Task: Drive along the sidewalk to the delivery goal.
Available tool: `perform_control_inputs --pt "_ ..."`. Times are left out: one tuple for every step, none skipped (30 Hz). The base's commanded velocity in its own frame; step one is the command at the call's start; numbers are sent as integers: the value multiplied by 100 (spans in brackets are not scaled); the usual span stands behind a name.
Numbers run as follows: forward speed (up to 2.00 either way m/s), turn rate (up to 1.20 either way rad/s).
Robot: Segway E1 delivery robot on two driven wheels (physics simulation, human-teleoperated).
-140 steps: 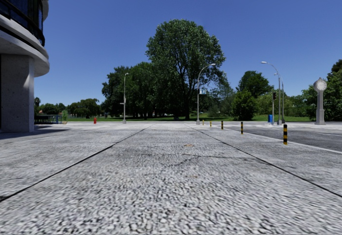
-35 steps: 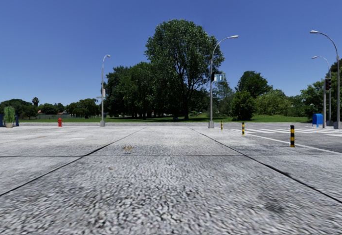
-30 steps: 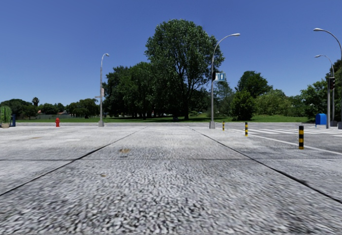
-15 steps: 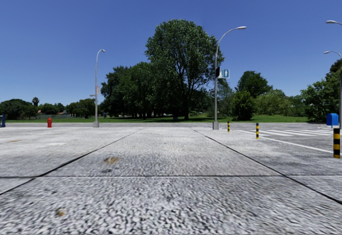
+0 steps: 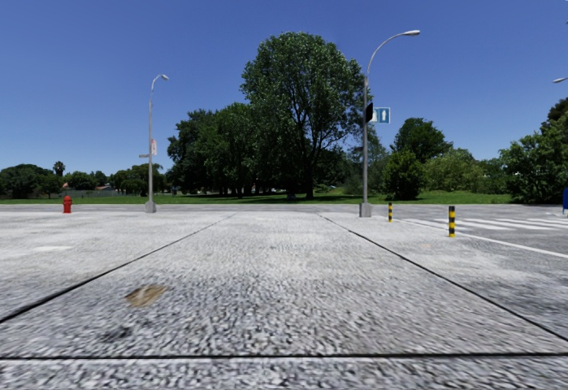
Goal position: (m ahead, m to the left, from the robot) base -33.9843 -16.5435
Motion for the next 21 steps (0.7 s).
perform_control_inputs --pt "200 0" --pt "200 0" --pt "200 0" --pt "200 0" --pt "200 0" --pt "200 0" --pt "200 0" --pt "200 0" --pt "200 0" --pt "200 0" --pt "200 0" --pt "200 0" --pt "200 0" --pt "200 0" --pt "200 0" --pt "200 0" --pt "200 0" --pt "200 0" --pt "200 0" --pt "200 0" --pt "200 0"
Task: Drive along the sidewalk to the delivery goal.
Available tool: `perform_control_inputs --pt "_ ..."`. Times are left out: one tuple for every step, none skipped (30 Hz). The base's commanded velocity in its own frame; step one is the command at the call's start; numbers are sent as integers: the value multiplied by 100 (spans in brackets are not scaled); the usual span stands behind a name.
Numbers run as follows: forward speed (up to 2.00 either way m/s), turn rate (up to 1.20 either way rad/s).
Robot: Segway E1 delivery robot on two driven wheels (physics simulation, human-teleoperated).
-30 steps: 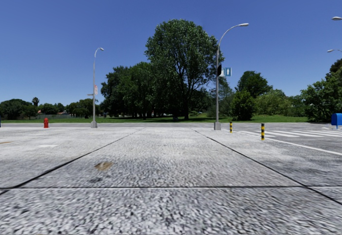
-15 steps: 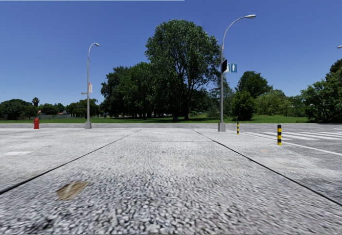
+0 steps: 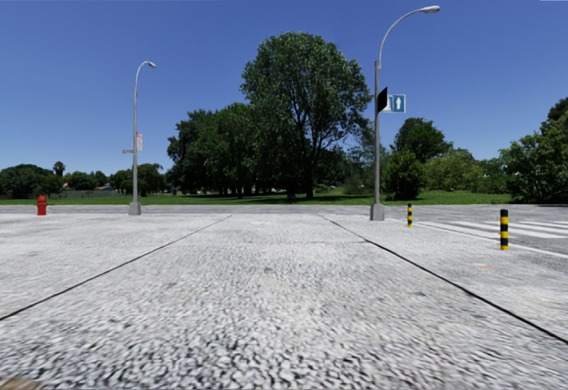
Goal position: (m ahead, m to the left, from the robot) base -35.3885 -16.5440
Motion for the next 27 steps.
perform_control_inputs --pt "200 0" --pt "200 0" --pt "200 0" --pt "200 0" --pt "200 0" --pt "200 0" --pt "200 0" --pt "200 0" --pt "200 0" --pt "200 0" --pt "200 0" --pt "200 0" --pt "200 0" --pt "200 0" --pt "200 0" --pt "200 0" --pt "200 0" --pt "200 0" --pt "200 0" --pt "200 0" --pt "200 0" --pt "200 0" --pt "200 0" --pt "200 0" --pt "200 0" --pt "200 0" --pt "200 0"
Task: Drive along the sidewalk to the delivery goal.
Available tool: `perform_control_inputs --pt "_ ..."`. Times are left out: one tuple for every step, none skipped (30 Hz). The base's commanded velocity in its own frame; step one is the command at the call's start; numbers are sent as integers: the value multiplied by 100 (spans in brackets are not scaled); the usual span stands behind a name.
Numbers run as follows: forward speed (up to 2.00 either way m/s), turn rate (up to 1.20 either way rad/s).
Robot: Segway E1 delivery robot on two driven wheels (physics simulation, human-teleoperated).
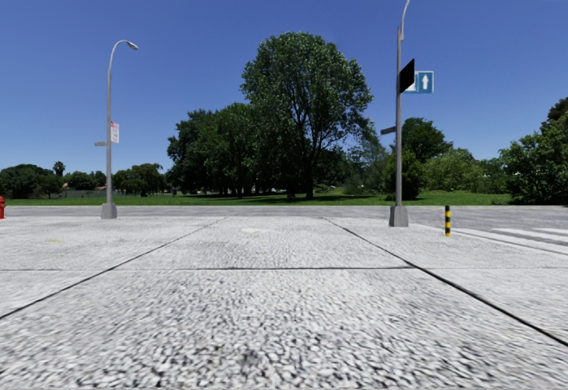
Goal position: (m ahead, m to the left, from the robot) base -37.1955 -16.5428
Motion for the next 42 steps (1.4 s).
perform_control_inputs --pt "200 0" --pt "200 0" --pt "200 0" --pt "200 0" --pt "200 0" --pt "200 0" --pt "200 0" --pt "200 0" --pt "200 0" --pt "200 0" --pt "200 0" --pt "200 0" --pt "200 0" --pt "200 0" --pt "200 0" --pt "200 0" --pt "200 0" --pt "200 0" --pt "200 0" --pt "200 0" --pt "200 0" --pt "200 0" --pt "200 0" --pt "200 0" --pt "200 0" --pt "200 0" --pt "200 0" --pt "200 0" --pt "200 0" --pt "200 0" --pt "200 0" --pt "200 0" --pt "200 0" --pt "200 -19" --pt "200 -40" --pt "200 -56" --pt "200 -73" --pt "200 -73" --pt "200 -90" --pt "200 -96" --pt "200 -100" --pt "200 -105"
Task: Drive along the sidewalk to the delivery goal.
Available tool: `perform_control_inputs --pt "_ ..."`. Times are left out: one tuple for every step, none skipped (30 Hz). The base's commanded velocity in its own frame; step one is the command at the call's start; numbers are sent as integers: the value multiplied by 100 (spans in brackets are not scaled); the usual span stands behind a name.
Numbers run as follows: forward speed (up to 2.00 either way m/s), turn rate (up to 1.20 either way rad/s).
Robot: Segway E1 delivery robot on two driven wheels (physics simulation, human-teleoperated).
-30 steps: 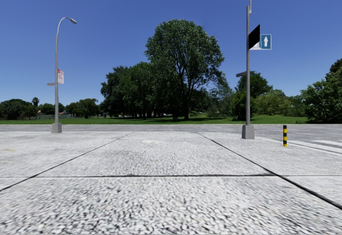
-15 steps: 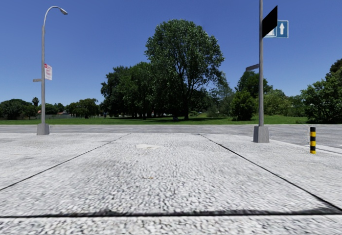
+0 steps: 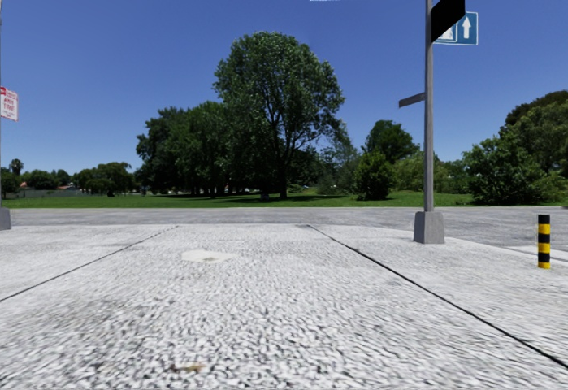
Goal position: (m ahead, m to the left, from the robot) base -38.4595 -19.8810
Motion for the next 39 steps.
perform_control_inputs --pt "200 -105" --pt "200 -107" --pt "200 -110" --pt "200 -114" --pt "200 -120" --pt "200 -120" --pt "200 -120" --pt "200 -120" --pt "200 -120" --pt "200 -120" --pt "200 -120" --pt "200 -120" --pt "200 -120" --pt "200 -120" --pt "200 -120" --pt "200 -120" --pt "200 -120" --pt "200 -120" --pt "200 -120" --pt "200 -120" --pt "200 -120" --pt "200 -120" --pt "200 -120" --pt "200 -120" --pt "200 -108" --pt "200 -98" --pt "200 -98" --pt "200 -93" --pt "200 -45" --pt "200 -20" --pt "200 -4" --pt "200 -4" --pt "200 0" --pt "200 0" --pt "200 0" --pt "200 0" --pt "200 0" --pt "200 0" --pt "200 0"
